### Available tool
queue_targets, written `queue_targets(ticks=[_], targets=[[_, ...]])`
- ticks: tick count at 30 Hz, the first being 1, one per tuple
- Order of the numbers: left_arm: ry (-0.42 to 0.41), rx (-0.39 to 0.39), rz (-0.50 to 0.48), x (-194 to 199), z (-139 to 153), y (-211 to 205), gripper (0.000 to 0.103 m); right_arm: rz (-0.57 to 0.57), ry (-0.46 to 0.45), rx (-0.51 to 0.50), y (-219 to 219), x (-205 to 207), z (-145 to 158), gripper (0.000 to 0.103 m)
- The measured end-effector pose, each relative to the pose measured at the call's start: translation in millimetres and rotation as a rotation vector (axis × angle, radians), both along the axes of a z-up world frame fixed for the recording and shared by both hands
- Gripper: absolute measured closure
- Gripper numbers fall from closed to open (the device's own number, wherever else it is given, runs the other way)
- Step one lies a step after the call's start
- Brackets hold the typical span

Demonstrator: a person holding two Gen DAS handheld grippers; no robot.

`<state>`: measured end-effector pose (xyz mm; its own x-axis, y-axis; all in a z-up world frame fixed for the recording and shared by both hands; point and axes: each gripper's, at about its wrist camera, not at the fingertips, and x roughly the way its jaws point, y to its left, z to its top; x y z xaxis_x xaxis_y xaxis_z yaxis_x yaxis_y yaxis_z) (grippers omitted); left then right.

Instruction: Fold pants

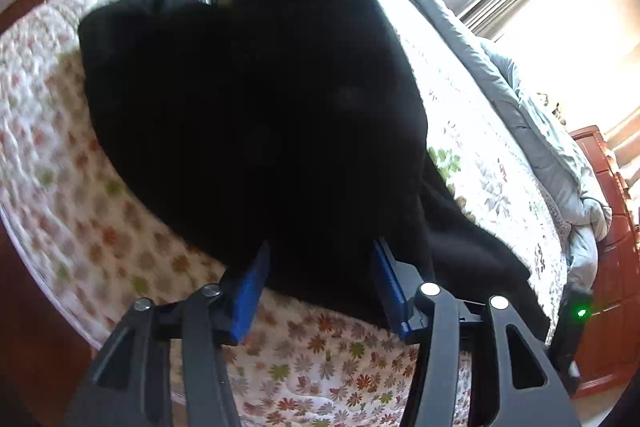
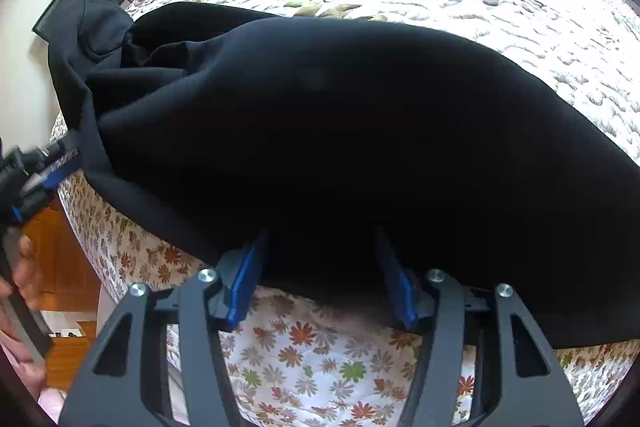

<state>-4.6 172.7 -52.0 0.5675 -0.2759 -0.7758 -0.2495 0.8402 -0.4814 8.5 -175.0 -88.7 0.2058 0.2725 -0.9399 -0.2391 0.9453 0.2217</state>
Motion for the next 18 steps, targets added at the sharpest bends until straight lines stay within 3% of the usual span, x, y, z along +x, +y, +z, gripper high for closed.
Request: queue_targets(ticks=[1, 7, 11, 13, 18], targets=[[-0.001, -0.001, 0.003, 4, 7, 9, 0.038, 0.002, -0.002, -0.004, 1, 0, 0, 0.045], [-0.026, -0.049, 0.065, 60, 42, 46, 0.037, 0.008, -0.014, -0.008, 8, -1, -5, 0.044], [-0.023, 0.059, 0.028, 108, 78, 42, 0.036, 0.000, -0.017, 0.005, 5, -3, -7, 0.043], [-0.005, 0.108, -0.002, 122, 88, 32, 0.030, -0.001, -0.021, 0.004, 1, -4, -8, 0.042], [0.134, 0.239, -0.045, 172, 87, 0, 0.025, -0.002, -0.028, -0.003, 3, -4, -10, 0.041]])
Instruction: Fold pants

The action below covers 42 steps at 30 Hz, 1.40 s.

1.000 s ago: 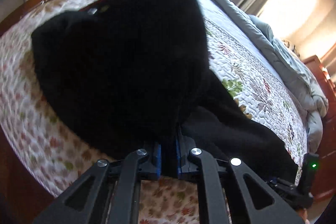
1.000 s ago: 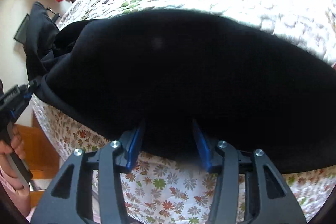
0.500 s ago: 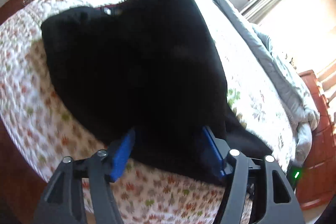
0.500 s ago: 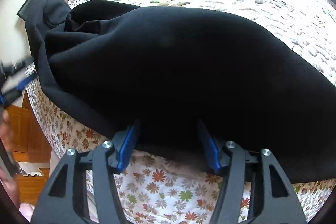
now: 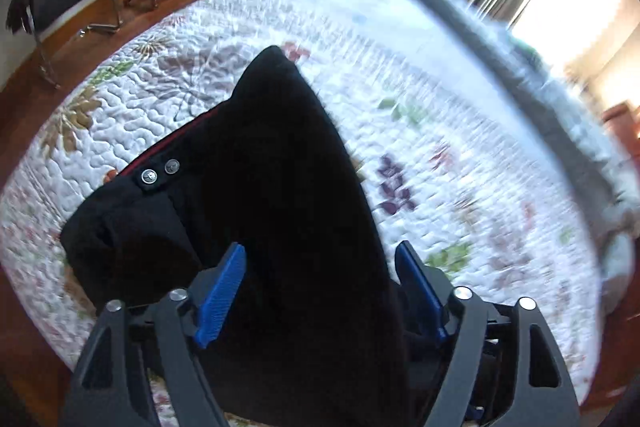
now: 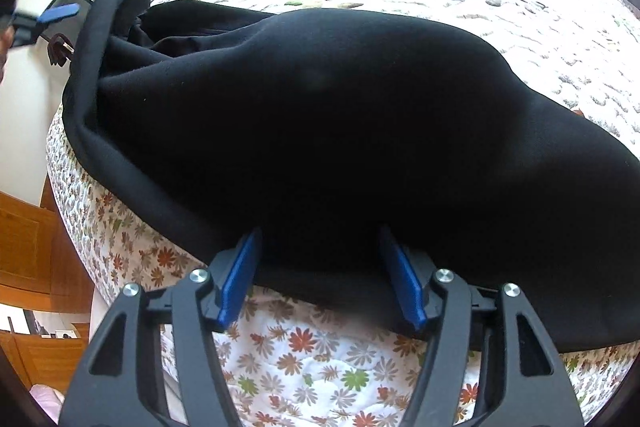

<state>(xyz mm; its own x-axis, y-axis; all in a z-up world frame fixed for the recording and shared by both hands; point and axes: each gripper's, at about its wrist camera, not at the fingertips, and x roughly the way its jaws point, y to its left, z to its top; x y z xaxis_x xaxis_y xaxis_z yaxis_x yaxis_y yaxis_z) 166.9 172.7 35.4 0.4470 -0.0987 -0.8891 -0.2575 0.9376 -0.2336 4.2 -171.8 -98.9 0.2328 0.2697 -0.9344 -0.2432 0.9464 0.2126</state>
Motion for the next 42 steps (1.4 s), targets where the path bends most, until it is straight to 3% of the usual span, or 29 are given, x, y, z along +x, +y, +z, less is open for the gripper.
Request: queue_targets(ticks=[11, 15, 20, 23, 25, 26, 27, 28, 30, 33, 34, 37, 40, 42], targets=[[0.323, 0.151, -0.043, 93, -59, -48, 0.025, -0.004, -0.010, 0.020, -4, -6, 1, 0.041], [0.422, 0.134, -0.074, 117, -81, -56, 0.025, -0.003, -0.012, 0.032, -7, -5, 1, 0.041], [0.574, 0.190, -0.113, 143, -110, -63, 0.025, -0.007, -0.008, 0.054, -11, -4, 0, 0.039], [0.618, 0.180, -0.098, 148, -121, -60, 0.033, -0.007, -0.010, 0.065, -14, -4, 0, 0.039], [0.588, 0.144, -0.084, 144, -116, -52, 0.065, -0.007, -0.010, 0.071, -16, -3, -1, 0.039], [0.572, 0.110, -0.086, 143, -116, -46, 0.074, -0.008, -0.010, 0.074, -16, -3, -1, 0.039], [0.548, 0.066, -0.087, 137, -110, -39, 0.090, -0.009, -0.009, 0.076, -16, -4, -1, 0.039], [0.524, 0.034, -0.082, 132, -105, -32, 0.095, -0.011, -0.008, 0.079, -17, -3, -1, 0.039], [0.446, -0.018, -0.080, 117, -88, -18, 0.096, -0.019, -0.002, 0.091, -19, -2, -1, 0.038], [0.269, -0.060, -0.080, 76, -55, 5, 0.096, -0.050, 0.012, 0.134, -27, 1, -1, 0.038], [0.172, -0.086, -0.063, 52, -40, 17, 0.096, -0.063, 0.016, 0.151, -30, 3, 0, 0.038], [-0.008, -0.072, -0.032, -5, -13, 40, 0.096, -0.111, 0.024, 0.208, -40, 7, 2, 0.041], [-0.140, -0.096, 0.047, -62, -11, 67, 0.096, -0.136, 0.028, 0.239, -46, 10, 3, 0.041], [-0.194, -0.108, 0.112, -94, -25, 81, 0.096, -0.140, 0.026, 0.239, -46, 11, 3, 0.041]])
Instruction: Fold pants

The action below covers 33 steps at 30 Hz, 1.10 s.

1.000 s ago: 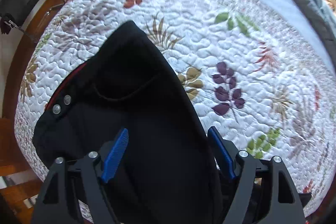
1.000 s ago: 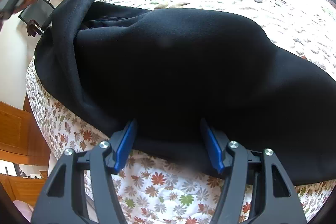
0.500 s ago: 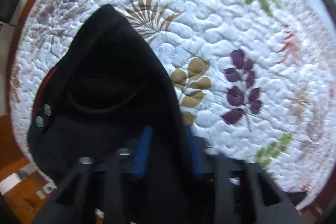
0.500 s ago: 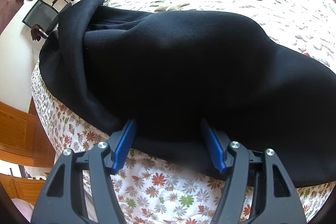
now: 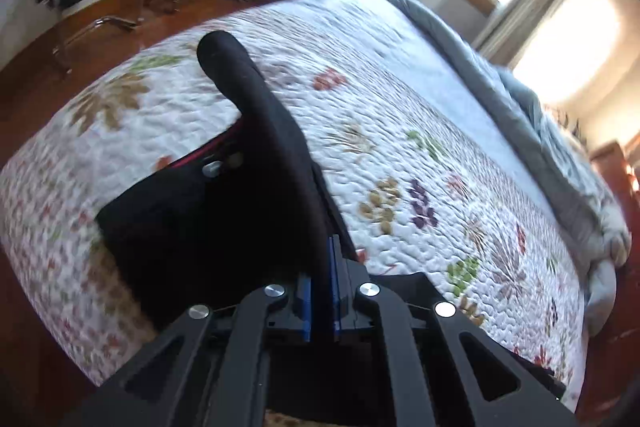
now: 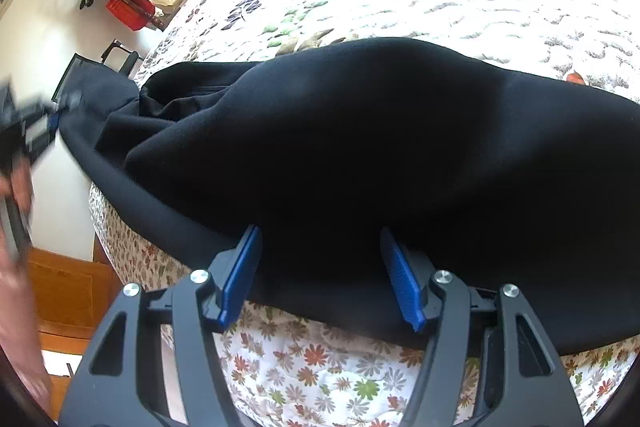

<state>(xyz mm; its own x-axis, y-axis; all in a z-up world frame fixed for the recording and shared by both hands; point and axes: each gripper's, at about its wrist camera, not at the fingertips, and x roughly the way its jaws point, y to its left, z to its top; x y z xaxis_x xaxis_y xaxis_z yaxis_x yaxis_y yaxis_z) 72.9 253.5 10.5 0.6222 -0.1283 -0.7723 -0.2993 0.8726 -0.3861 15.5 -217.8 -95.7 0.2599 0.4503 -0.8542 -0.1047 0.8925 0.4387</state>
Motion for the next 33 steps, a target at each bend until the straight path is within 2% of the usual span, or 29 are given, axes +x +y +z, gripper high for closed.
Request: queue_targets(ticks=[2, 6, 8, 9, 11, 13, 14, 17, 20, 22, 24, 27, 28, 29, 31, 33], targets=[[-0.016, -0.017, 0.055, -25, -24, 15, 0.095, 0.000, -0.005, -0.015, 2, 1, 0, 0.041], [0.052, -0.052, 0.152, -44, -92, 36, 0.089, 0.015, -0.017, -0.057, 9, 5, 0, 0.041], [0.025, -0.077, 0.173, -49, -108, 36, 0.087, 0.020, -0.019, -0.072, 12, 6, -1, 0.041], [0.025, -0.049, 0.168, -47, -104, 32, 0.087, 0.022, -0.019, -0.075, 10, 7, -2, 0.041], [0.038, -0.041, 0.165, -47, -92, 27, 0.087, 0.029, -0.018, -0.087, 13, 7, -1, 0.042], [0.079, -0.031, 0.185, -51, -73, 26, 0.080, 0.030, -0.026, -0.109, 13, 6, 7, 0.042], [0.092, -0.020, 0.202, -55, -65, 26, 0.080, 0.025, -0.034, -0.113, 13, 6, 11, 0.042], [0.021, 0.030, 0.263, -74, -31, 25, 0.072, 0.027, -0.055, -0.084, 12, 6, 23, 0.042], [-0.062, 0.041, 0.201, -71, -14, 13, 0.068, 0.041, -0.043, -0.129, 15, 8, 15, 0.042], [-0.055, 0.056, 0.126, -54, -20, 2, 0.066, 0.034, 0.007, -0.148, 18, 13, -1, 0.042], [-0.015, 0.030, 0.052, -43, -31, -2, 0.066, 0.039, -0.003, -0.156, 23, 15, -2, 0.040], [0.110, 0.043, -0.013, -24, -62, -12, 0.066, 0.043, -0.008, -0.174, 28, 13, 6, 0.040], [0.182, 0.074, -0.021, -21, -79, -14, 0.070, 0.044, -0.014, -0.174, 28, 12, 8, 0.040], [0.204, 0.082, -0.015, -24, -86, -15, 0.073, 0.047, -0.018, -0.180, 32, 10, 8, 0.041], [0.181, 0.130, -0.024, -32, -89, -21, 0.074, 0.063, -0.006, -0.213, 29, 11, 3, 0.041], [0.180, 0.185, -0.051, -34, -87, -29, 0.074, 0.084, -0.005, -0.238, 37, 16, -3, 0.036]])
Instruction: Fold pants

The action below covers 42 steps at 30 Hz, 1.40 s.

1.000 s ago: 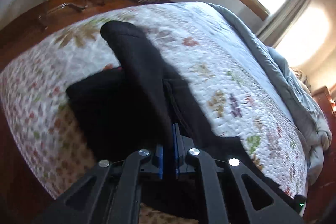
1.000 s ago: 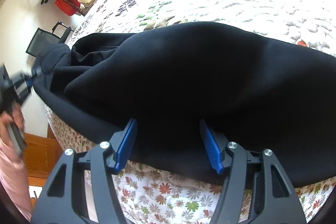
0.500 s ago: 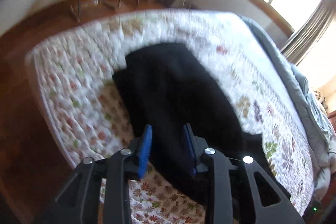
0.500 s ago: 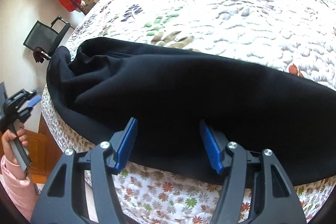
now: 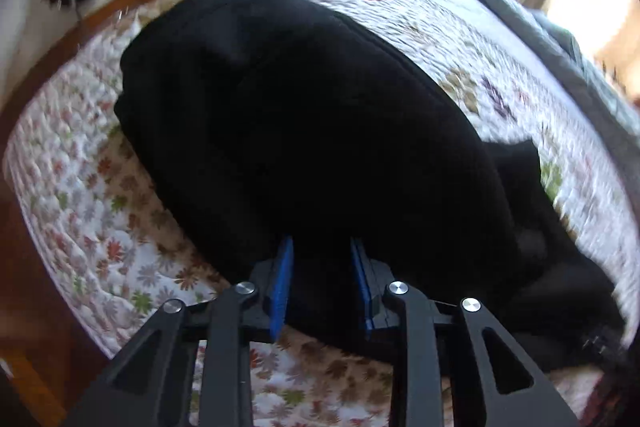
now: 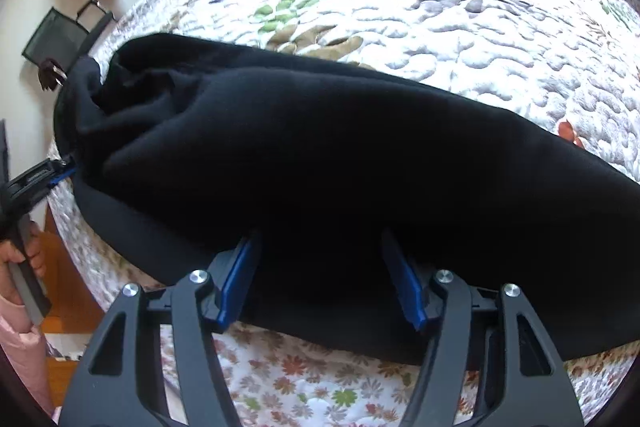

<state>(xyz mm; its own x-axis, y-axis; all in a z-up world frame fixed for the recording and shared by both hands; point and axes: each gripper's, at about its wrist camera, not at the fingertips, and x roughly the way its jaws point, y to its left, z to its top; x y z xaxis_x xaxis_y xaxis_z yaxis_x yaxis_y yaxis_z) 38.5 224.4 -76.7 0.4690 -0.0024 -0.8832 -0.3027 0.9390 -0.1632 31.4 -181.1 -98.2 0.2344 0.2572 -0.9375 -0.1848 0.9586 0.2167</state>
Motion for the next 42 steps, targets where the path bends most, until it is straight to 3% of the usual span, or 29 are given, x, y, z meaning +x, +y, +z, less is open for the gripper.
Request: queue_targets(ticks=[3, 5, 10, 14, 15, 16, 18, 22, 33, 34, 35, 38, 42], targets=[[-0.022, -0.085, 0.023, -3, 14, 4, 0.074, 0.030, 0.017, -0.031, 7, 4, 8, 0.040], [-0.066, -0.114, 0.014, -3, 30, 6, 0.073, 0.040, 0.005, 0.025, 8, 7, 21, 0.041], [-0.080, -0.163, -0.051, 14, 47, 5, 0.055, 0.090, -0.008, 0.098, 33, 25, 45, 0.040], [-0.005, -0.057, -0.013, 29, 32, 12, 0.037, 0.128, -0.007, 0.063, 65, 47, 54, 0.040], [0.007, -0.033, -0.010, 31, 28, 14, 0.020, 0.133, -0.005, 0.046, 69, 47, 58, 0.040], [0.025, 0.001, -0.003, 34, 21, 18, 0.016, 0.140, -0.012, 0.040, 73, 49, 63, 0.040], [0.028, -0.020, 0.008, 34, 8, 24, 0.017, 0.164, -0.032, 0.087, 81, 47, 76, 0.041], [-0.072, -0.117, 0.045, 25, 20, 39, 0.017, 0.210, -0.047, 0.102, 104, 66, 74, 0.041], [-0.088, -0.127, 0.083, 26, 12, 45, 0.021, 0.307, 0.051, 0.156, 173, 119, 27, 0.045], [-0.092, -0.132, 0.095, 25, 11, 46, 0.024, 0.318, 0.048, 0.144, 177, 120, 26, 0.047], [-0.094, -0.139, 0.101, 23, 11, 49, 0.024, 0.331, 0.048, 0.134, 182, 122, 24, 0.055], [-0.099, -0.147, 0.102, 19, 10, 51, 0.025, 0.381, 0.067, 0.161, 190, 125, 20, 0.094], [-0.098, -0.126, 0.092, 18, 9, 48, 0.025, 0.398, 0.011, 0.164, 193, 130, 33, 0.100]])
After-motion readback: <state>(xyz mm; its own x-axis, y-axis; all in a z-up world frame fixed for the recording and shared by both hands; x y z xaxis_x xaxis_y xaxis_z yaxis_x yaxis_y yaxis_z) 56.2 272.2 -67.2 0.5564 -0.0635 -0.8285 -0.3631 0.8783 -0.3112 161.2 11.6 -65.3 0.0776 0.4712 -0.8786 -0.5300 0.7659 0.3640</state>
